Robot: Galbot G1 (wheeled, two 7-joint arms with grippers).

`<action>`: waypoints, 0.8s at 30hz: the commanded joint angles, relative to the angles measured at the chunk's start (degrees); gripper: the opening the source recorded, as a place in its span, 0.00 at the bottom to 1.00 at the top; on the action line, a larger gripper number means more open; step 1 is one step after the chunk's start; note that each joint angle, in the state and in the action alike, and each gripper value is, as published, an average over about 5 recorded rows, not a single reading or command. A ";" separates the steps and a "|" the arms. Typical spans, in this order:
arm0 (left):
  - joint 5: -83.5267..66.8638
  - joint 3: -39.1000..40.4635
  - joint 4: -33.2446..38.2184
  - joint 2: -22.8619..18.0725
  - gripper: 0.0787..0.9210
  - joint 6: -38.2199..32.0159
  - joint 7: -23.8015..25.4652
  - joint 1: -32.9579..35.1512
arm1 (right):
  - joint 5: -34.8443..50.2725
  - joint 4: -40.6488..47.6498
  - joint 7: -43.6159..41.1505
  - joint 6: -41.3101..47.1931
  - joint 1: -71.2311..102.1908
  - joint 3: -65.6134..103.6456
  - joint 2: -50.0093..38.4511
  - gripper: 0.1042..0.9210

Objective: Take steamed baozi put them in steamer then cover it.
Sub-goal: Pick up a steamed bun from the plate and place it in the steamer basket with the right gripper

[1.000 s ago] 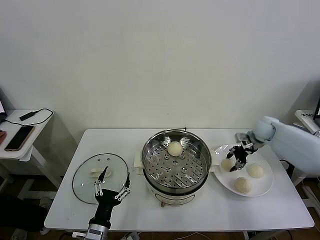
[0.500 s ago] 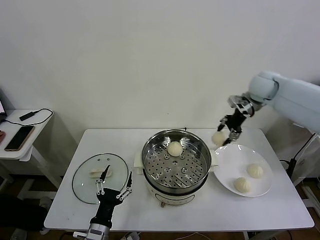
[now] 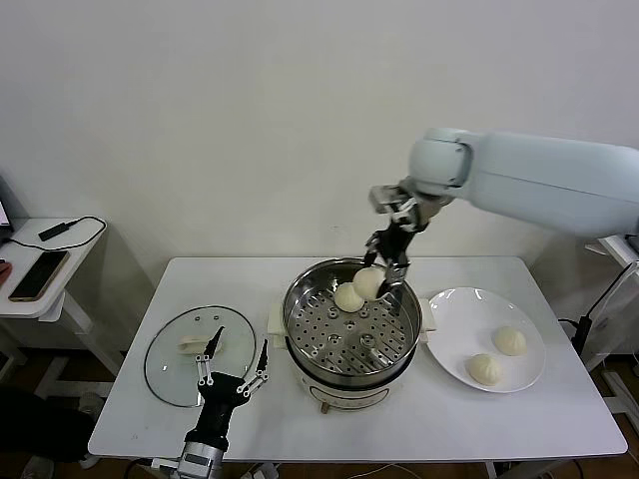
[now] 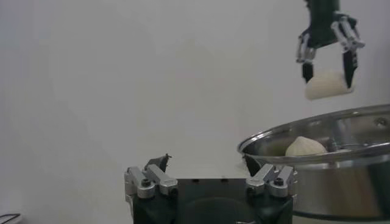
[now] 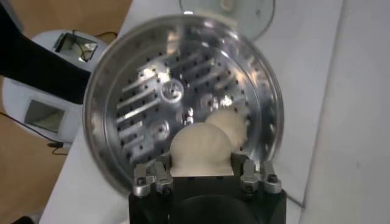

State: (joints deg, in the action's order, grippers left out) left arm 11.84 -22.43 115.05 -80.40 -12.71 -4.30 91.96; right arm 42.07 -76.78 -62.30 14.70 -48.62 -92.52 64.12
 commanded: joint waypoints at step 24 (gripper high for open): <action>-0.65 -1.08 -0.18 0.43 0.88 0.00 -0.22 -0.49 | 0.23 3.23 10.28 3.91 9.67 -1.80 13.56 0.75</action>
State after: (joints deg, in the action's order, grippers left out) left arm 11.20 -23.51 114.81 -79.98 -12.75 -4.52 91.48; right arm 42.72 -73.97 -53.25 18.23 -40.38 -94.05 76.09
